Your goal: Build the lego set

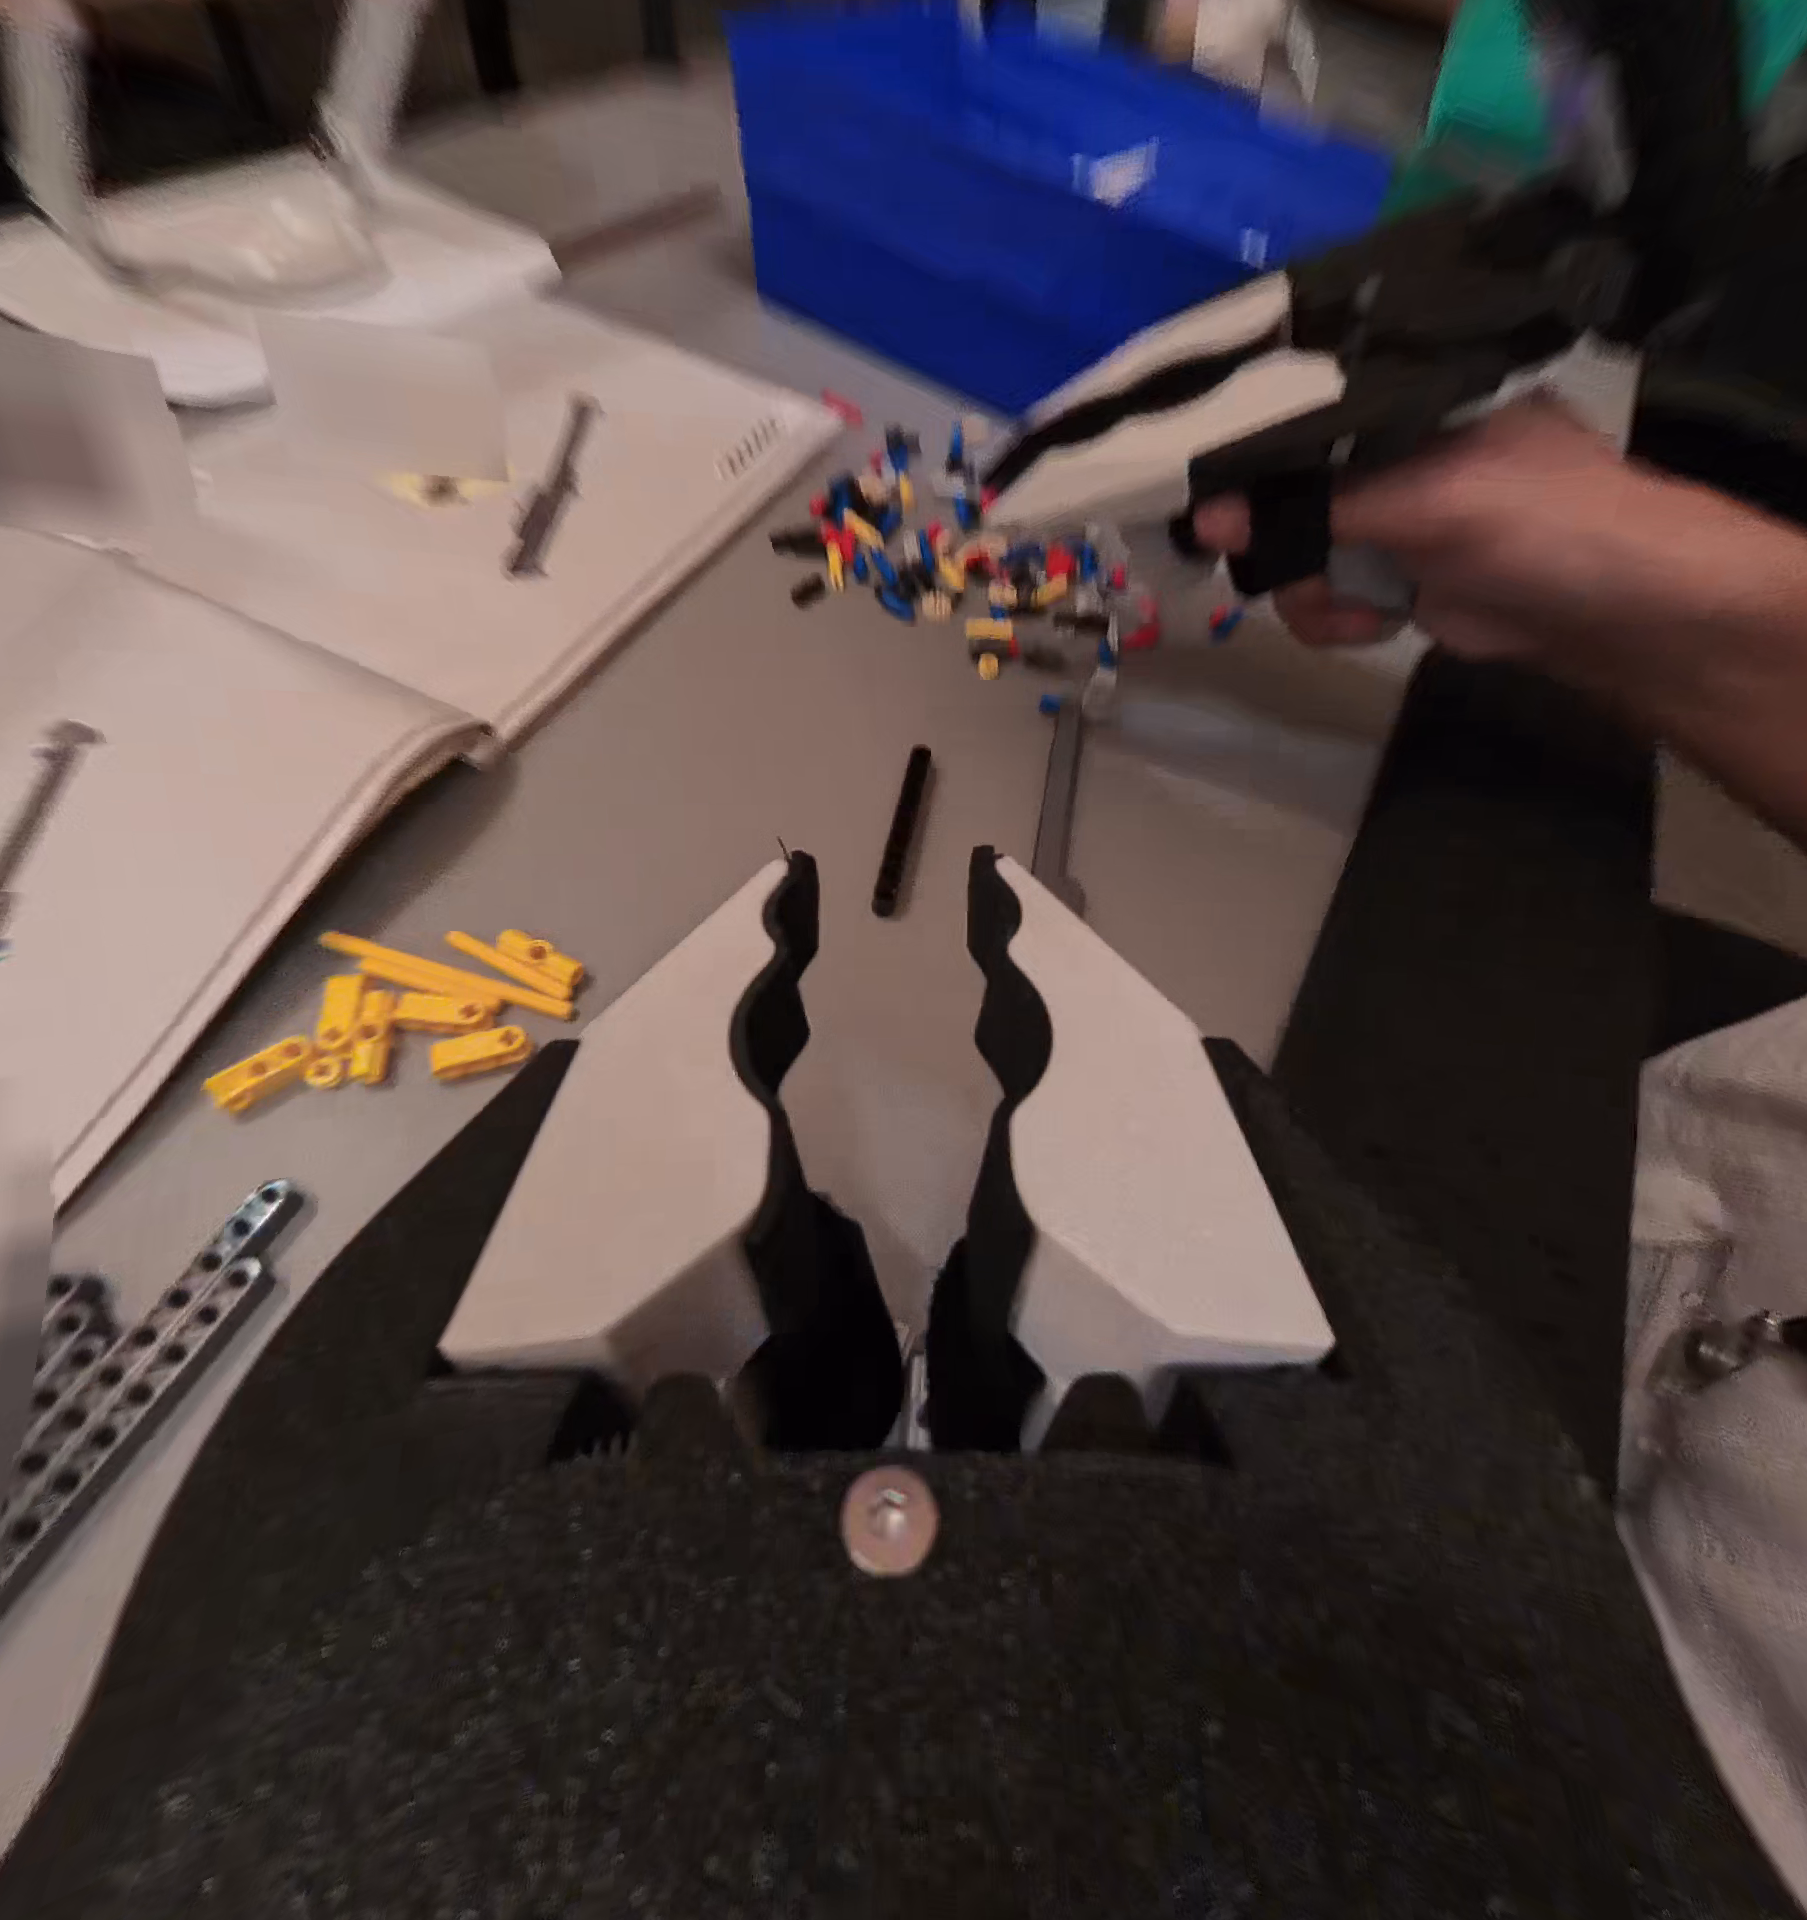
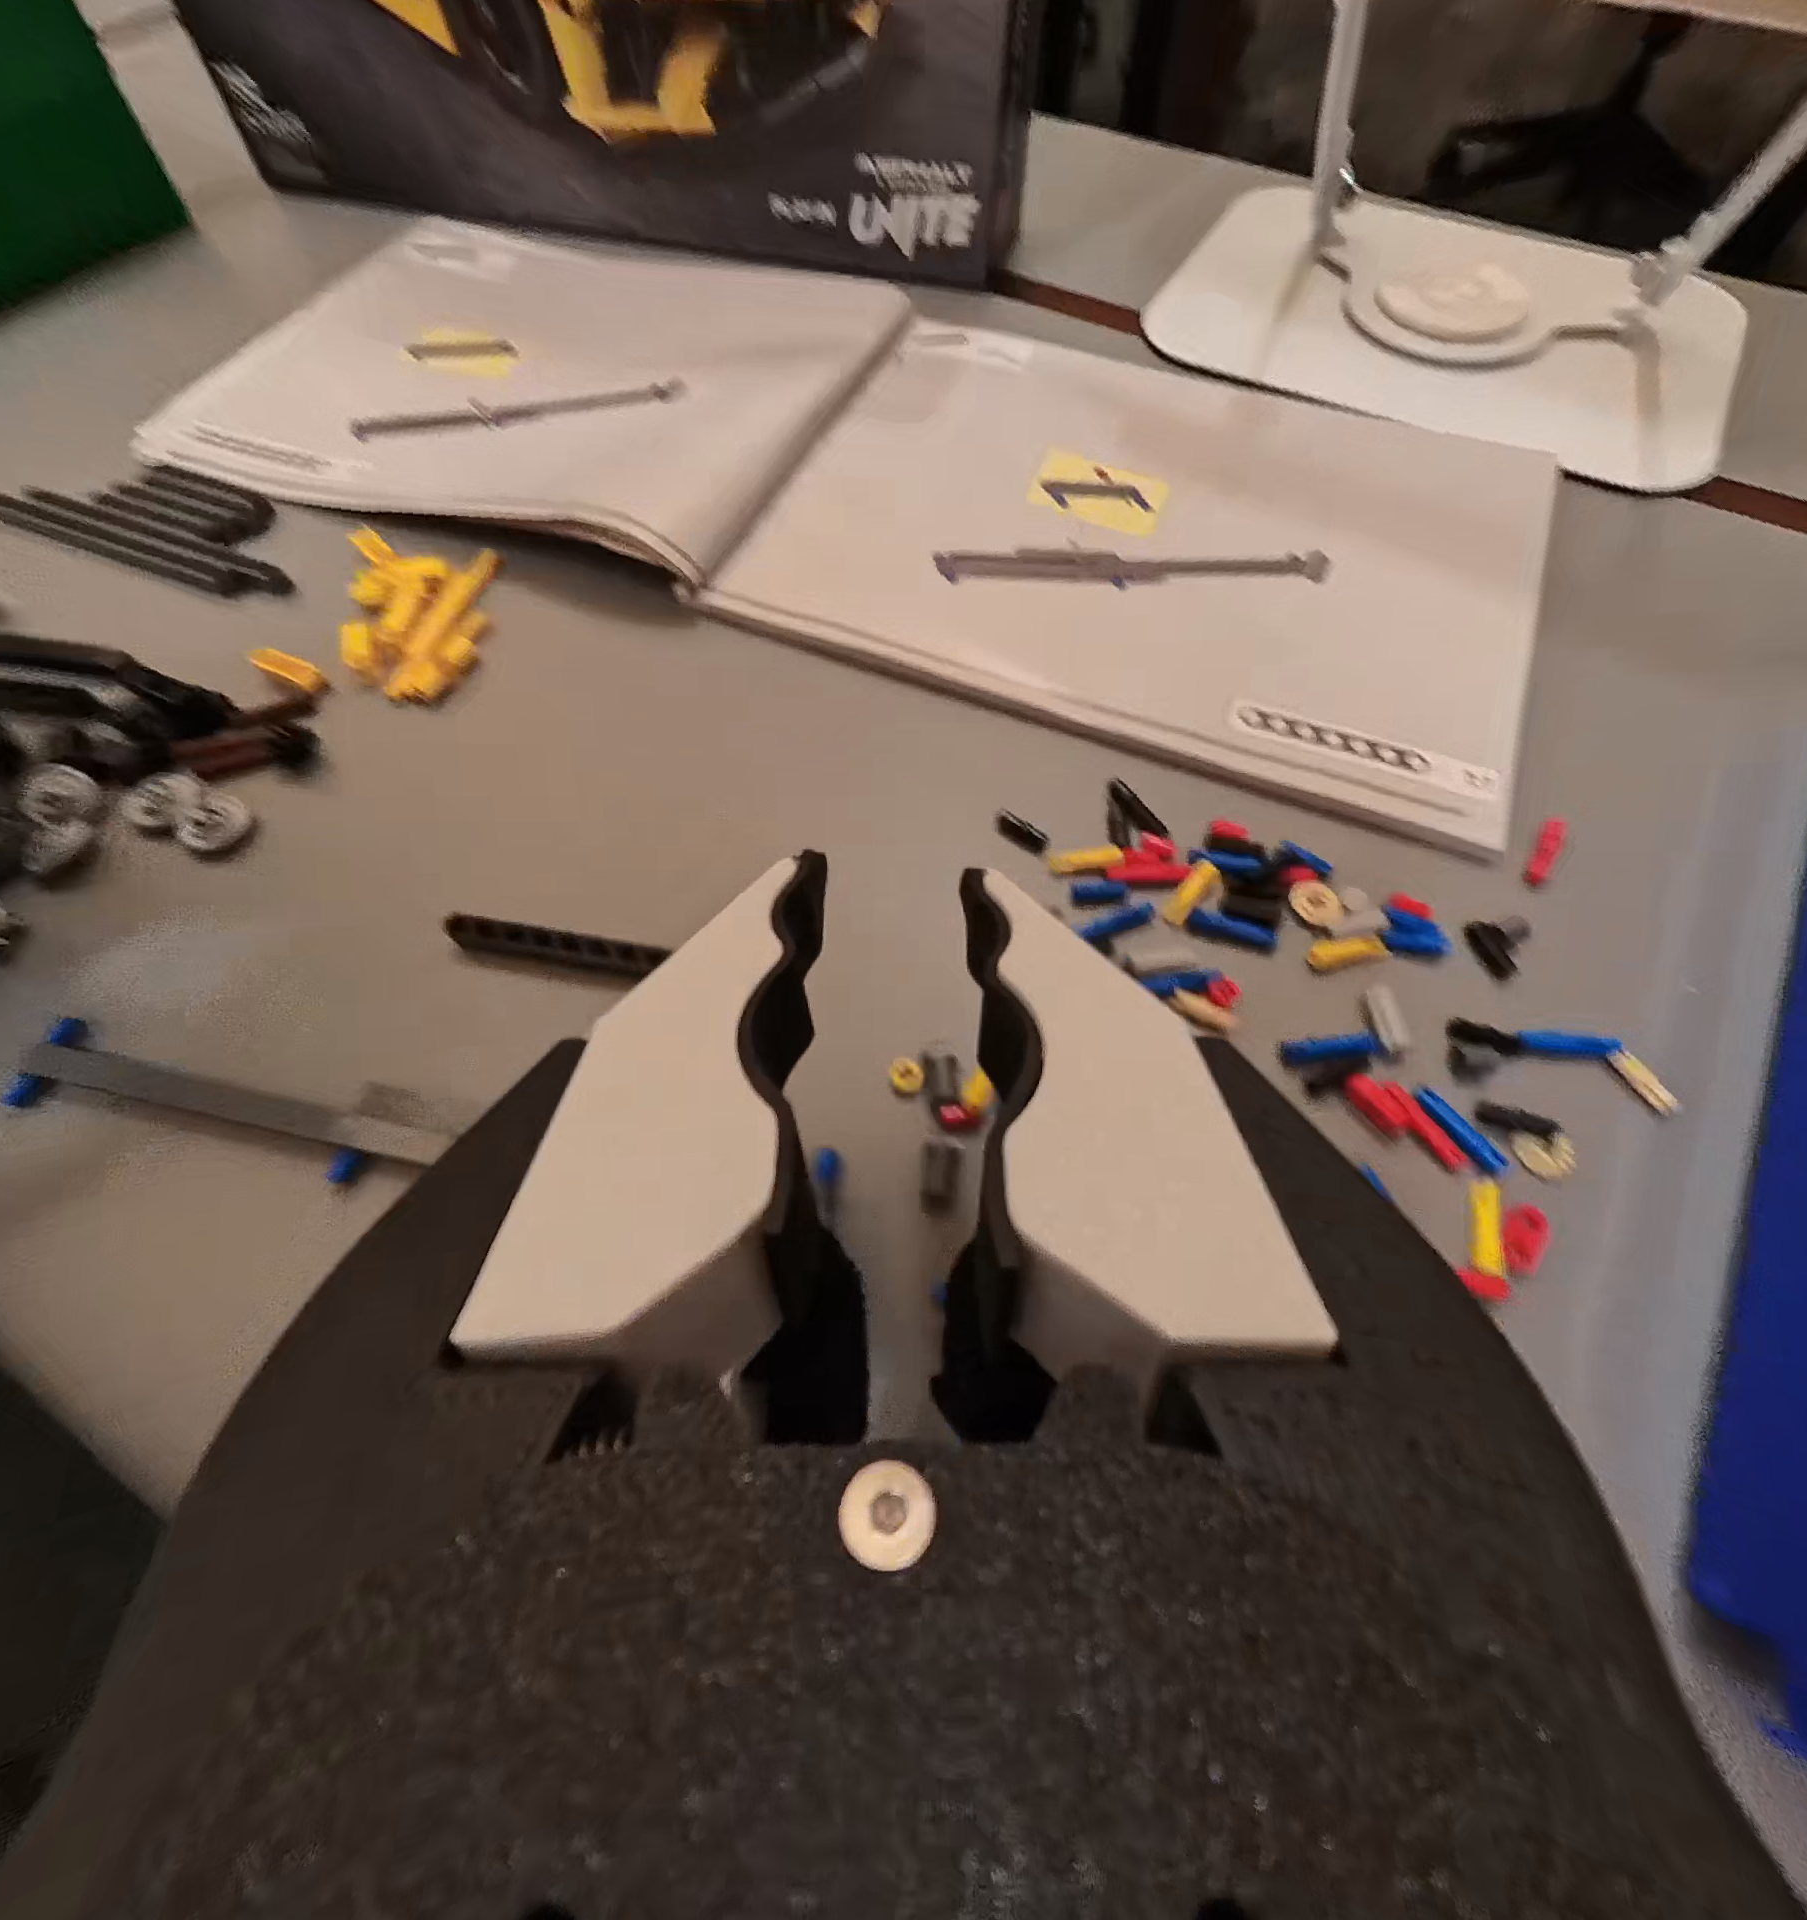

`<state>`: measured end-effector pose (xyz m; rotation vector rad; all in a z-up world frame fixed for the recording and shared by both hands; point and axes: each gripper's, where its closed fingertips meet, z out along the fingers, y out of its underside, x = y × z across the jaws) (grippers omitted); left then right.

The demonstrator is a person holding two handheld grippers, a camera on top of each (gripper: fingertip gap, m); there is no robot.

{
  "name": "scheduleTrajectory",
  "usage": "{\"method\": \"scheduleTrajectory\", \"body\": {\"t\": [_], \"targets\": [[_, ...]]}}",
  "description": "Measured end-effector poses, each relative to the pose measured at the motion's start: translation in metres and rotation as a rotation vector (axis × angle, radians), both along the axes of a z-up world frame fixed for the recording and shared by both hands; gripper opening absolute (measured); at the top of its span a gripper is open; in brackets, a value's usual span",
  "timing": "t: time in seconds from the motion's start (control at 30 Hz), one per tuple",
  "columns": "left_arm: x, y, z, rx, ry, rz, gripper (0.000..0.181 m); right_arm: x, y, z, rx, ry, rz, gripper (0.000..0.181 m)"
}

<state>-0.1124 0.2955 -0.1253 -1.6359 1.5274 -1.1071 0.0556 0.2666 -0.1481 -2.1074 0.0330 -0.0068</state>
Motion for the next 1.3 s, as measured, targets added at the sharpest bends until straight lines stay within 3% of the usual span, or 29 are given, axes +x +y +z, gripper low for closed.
{"method": "scheduleTrajectory", "body": {"t": [0.1,0.2,0.37,0.6,0.87,1.3], "targets": [[-0.027,0.015,0.020,0.027,-0.220,0.129,0.024,0.027,-0.023,-0.012,-0.098,-0.029,-0.096,0.026],[-0.038,0.029,0.026,-0.001,-0.319,0.226,0.023,0.046,-0.032,-0.017,-0.134,-0.011,-0.154,0.028],[-0.034,0.034,0.021,-0.029,-0.281,0.210,0.023,0.050,-0.013,-0.041,-0.253,0.016,-0.131,0.029],[-0.039,0.058,0.031,0.021,-0.286,0.241,0.021,0.036,0.016,-0.056,-0.290,0.023,-0.065,0.015],[-0.042,0.069,0.029,-0.011,-0.286,0.255,0.022,0.035,0.015,-0.063,-0.330,0.017,-0.024,0.010],[-0.037,0.059,0.027,0.029,-0.259,0.231,0.021,0.034,0.014,-0.065,-0.332,0.000,0.009,0.010]]}}
